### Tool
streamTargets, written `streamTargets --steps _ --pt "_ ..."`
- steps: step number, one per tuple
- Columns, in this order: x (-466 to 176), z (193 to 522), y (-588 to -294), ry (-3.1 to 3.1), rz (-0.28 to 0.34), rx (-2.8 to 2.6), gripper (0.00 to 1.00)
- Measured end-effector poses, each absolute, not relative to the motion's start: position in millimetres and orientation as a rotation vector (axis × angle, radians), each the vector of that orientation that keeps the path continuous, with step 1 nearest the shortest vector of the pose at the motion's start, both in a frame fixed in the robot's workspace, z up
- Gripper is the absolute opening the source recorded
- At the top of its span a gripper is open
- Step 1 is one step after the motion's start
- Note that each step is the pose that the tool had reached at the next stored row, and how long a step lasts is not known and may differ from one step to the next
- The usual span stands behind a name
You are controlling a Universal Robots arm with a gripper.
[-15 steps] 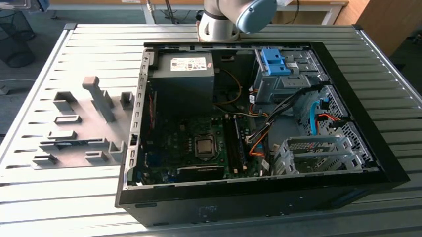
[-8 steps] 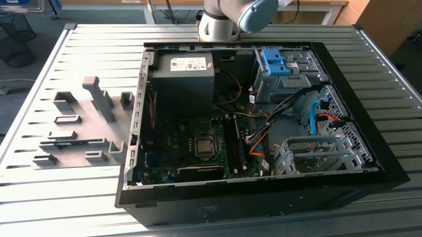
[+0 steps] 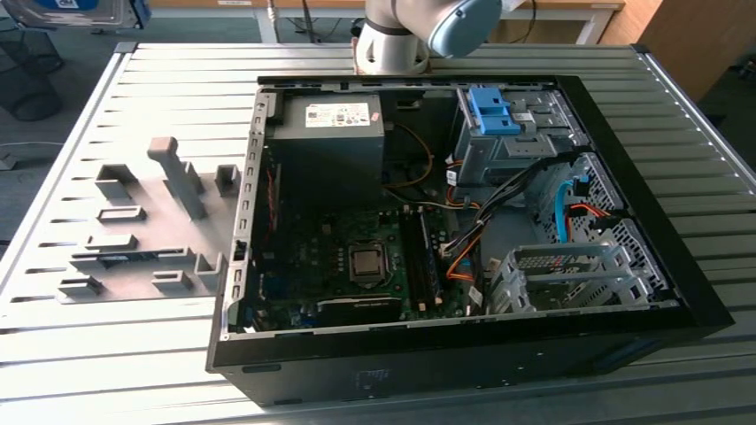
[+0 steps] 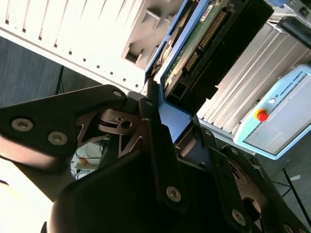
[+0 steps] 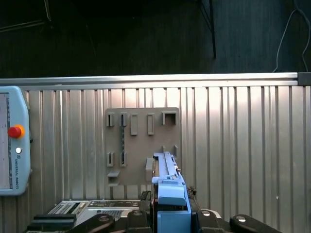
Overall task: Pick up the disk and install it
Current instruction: 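Pick up the disk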
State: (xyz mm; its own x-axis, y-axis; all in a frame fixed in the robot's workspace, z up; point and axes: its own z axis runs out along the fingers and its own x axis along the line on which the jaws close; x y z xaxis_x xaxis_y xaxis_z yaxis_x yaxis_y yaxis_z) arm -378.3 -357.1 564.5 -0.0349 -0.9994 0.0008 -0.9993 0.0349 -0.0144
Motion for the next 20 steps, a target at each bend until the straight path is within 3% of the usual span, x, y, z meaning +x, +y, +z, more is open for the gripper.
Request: streamTargets --steps 20 --pt "-341 563 -357 2.253 -0.017 -2.176 0.36"
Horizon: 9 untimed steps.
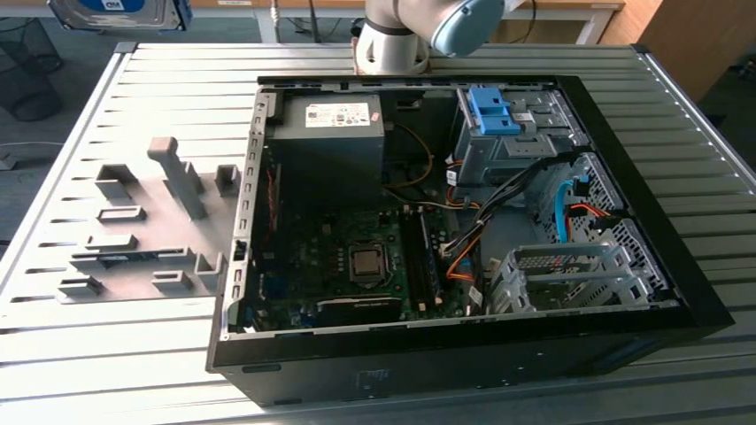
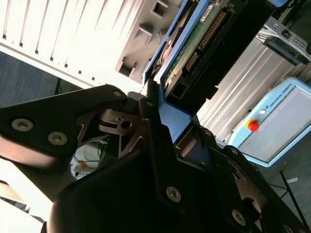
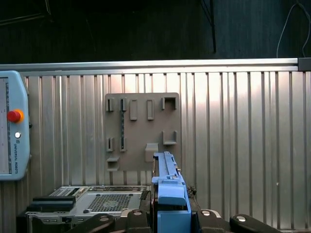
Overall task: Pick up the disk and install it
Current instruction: 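Pick up the disk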
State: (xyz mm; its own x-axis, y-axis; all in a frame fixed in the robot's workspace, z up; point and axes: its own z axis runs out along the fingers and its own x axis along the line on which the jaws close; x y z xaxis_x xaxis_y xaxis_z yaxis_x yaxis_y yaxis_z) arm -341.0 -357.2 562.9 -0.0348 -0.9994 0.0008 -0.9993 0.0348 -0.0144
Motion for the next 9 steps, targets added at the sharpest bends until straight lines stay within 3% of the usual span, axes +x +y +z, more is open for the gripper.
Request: streamTargets --steps 9 --pt "-333.8 562.8 -357.2 2.253 -0.017 -2.176 0.36"
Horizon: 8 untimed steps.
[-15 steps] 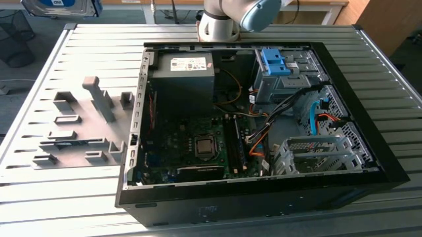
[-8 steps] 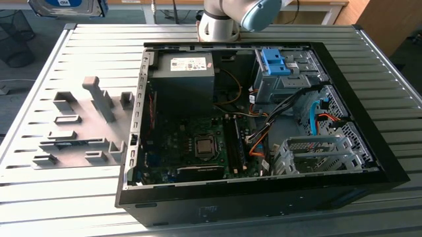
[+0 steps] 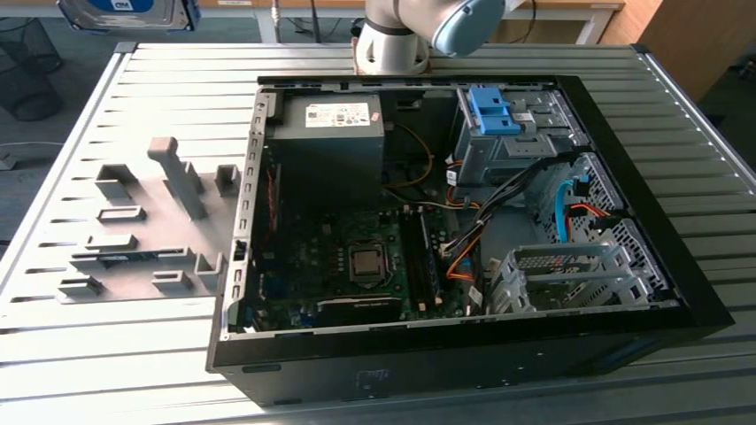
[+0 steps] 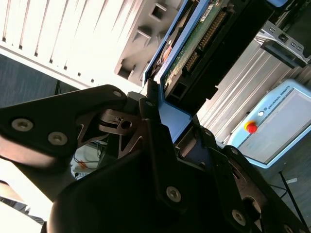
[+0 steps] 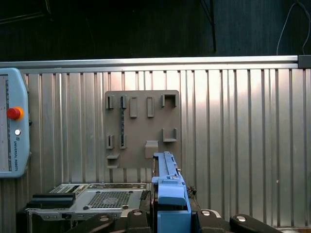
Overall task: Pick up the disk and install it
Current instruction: 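Pick up the disk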
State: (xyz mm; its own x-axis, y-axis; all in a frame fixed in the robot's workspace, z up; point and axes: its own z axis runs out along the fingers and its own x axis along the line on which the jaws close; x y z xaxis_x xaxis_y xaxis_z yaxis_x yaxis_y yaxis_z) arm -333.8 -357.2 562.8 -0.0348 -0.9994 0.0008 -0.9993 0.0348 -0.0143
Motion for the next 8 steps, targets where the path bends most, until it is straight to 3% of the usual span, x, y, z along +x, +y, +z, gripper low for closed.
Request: streamTargets --steps 8 --pt "-327.0 562.7 -357.2 2.253 -0.017 -2.176 0.36"
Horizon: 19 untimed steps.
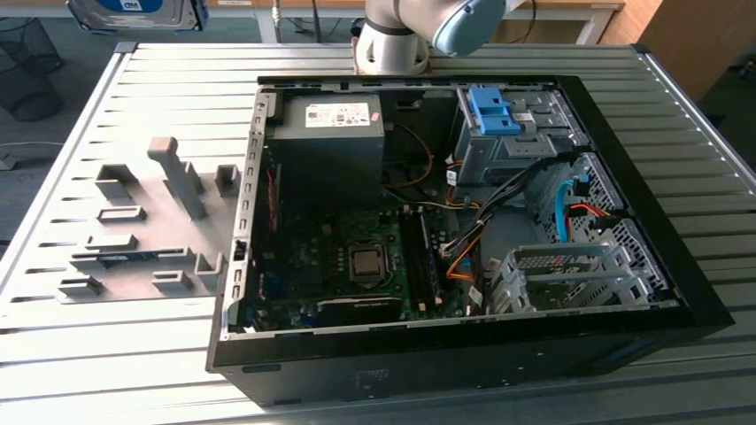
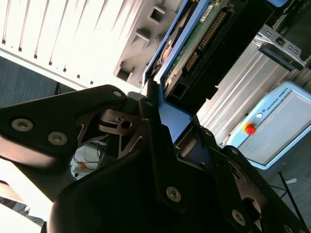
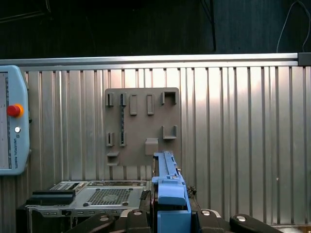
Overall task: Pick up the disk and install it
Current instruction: 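Pick up the disk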
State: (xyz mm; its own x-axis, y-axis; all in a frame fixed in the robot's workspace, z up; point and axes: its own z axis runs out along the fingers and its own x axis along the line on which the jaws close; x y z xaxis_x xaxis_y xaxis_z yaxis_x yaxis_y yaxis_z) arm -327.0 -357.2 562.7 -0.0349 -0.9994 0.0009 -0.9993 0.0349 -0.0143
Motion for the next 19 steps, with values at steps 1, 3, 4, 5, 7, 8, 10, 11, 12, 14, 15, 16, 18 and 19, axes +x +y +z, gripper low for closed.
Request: streamTargets --steps 1,3,4,5,7,8,10,11,12,14,15,16,18,19 --pt "-326 563 -357 2.253 -0.017 -2.176 0.36" --pt "-324 563 -357 2.253 -0.017 -2.176 0.36" --pt "-323 563 -357 2.253 -0.017 -2.176 0.36" --pt "-322 563 -357 2.253 -0.017 -2.176 0.36" --pt "-320 563 -357 2.253 -0.017 -2.176 0.36" --pt "-318 563 -357 2.253 -0.017 -2.176 0.36" --pt "-316 563 -357 2.253 -0.017 -2.176 0.36" --pt "-315 563 -357 2.253 -0.017 -2.176 0.36" --pt "-314 563 -357 2.253 -0.017 -2.176 0.36" --pt "-311 562 -357 2.253 -0.017 -2.176 0.36" --pt "-311 562 -357 2.253 -0.017 -2.176 0.36" --pt "-310 562 -357 2.253 -0.017 -2.176 0.36" --pt "-309 562 -357 2.253 -0.017 -2.176 0.36" --pt "-309 562 -357 2.253 -0.017 -2.176 0.36"
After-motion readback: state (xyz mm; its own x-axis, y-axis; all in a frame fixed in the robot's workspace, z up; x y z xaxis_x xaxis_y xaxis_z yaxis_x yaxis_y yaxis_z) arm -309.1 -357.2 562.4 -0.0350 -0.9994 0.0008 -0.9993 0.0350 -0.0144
